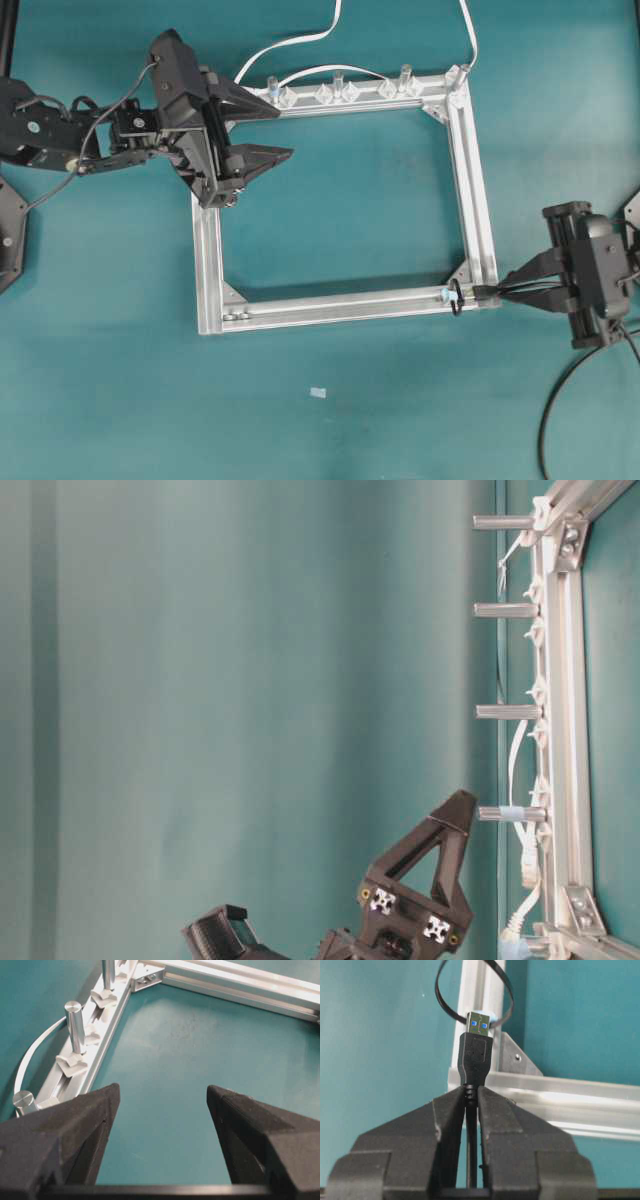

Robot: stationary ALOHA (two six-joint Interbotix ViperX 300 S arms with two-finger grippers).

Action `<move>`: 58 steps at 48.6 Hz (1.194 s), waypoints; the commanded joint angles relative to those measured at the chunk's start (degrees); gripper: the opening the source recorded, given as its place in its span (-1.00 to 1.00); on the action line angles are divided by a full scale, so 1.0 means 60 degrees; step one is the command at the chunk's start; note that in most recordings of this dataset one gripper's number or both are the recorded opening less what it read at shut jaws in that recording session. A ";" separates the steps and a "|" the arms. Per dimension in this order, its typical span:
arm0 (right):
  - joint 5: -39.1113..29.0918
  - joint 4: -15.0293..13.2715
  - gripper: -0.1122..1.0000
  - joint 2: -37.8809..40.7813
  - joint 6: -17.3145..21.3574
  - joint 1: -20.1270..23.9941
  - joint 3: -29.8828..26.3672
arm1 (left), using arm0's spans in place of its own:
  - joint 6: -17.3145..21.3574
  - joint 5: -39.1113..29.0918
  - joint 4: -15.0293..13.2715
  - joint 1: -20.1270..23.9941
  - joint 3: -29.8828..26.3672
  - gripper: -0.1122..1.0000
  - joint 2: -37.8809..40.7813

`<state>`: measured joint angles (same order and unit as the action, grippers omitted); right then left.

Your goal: Insert the wire through the string loop located on the right side.

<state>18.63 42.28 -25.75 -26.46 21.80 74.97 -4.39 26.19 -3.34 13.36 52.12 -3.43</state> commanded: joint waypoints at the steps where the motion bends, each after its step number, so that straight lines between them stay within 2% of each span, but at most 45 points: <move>1: 0.0117 -0.0161 -0.60 0.0161 -0.0015 -0.0015 -0.0322 | 0.0044 0.0059 0.0029 -0.0029 -0.0205 0.55 -0.0176; 7: 0.0117 -0.0381 -0.60 0.0557 -0.0015 -0.0044 -0.0601 | 0.0044 0.0044 0.0029 -0.0029 -0.0205 0.55 -0.0176; 22: 0.0132 -0.0483 -0.60 0.1436 -0.0015 -0.0439 -0.1274 | 0.0029 -0.0103 0.0029 -0.0029 -0.0205 0.55 -0.0190; 33: 0.0132 -0.0762 -0.60 0.1802 -0.0015 -0.0542 -0.1567 | 0.0059 -0.0278 0.0029 -0.0029 -0.0190 0.55 -0.0249; 58: 0.0132 -0.0776 -0.60 0.1904 -0.0015 -0.0586 -0.1729 | 0.0073 -0.0278 0.0029 -0.0044 -0.0146 0.55 -0.0249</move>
<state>18.90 37.79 -13.97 -26.46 18.46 65.48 -4.39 24.26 -3.34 13.36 52.03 -3.52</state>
